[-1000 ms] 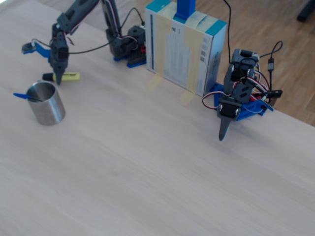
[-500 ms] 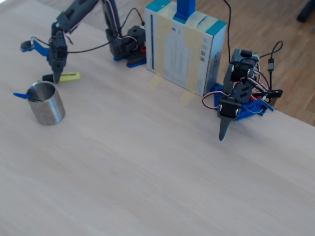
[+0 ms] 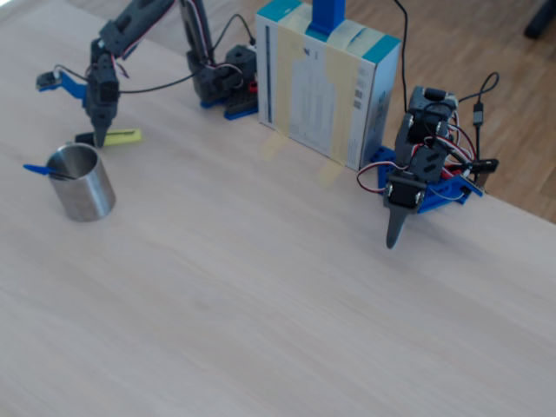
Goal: Grab the yellow pen and put it in the silver cup.
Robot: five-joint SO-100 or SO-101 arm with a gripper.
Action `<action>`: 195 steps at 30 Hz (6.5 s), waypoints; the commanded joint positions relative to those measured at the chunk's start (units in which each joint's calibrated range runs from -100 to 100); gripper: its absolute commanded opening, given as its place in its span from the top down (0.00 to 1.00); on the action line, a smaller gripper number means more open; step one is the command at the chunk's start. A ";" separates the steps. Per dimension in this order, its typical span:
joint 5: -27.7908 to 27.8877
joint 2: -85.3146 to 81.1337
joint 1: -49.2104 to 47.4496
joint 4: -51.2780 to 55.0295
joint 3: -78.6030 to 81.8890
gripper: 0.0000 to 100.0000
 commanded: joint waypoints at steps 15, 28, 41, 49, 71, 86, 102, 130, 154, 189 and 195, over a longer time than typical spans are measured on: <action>0.29 -1.05 -0.14 0.50 0.64 0.91; 0.34 -6.04 -0.92 0.42 2.64 0.91; 0.34 -10.11 -2.76 0.59 2.64 0.91; 0.34 -13.36 -3.37 0.07 2.64 0.91; 0.34 -24.41 -5.72 -0.01 2.64 0.91; 0.29 -35.30 -8.86 0.33 2.64 0.91; -0.02 -40.70 -12.27 -0.01 2.55 0.91; 0.29 -43.20 -18.99 -20.00 2.64 0.91; 0.29 -39.04 -22.39 -57.93 15.43 0.91; 3.41 -30.65 -23.52 -84.18 26.94 0.91; 3.46 -27.65 -23.52 -87.19 27.13 0.91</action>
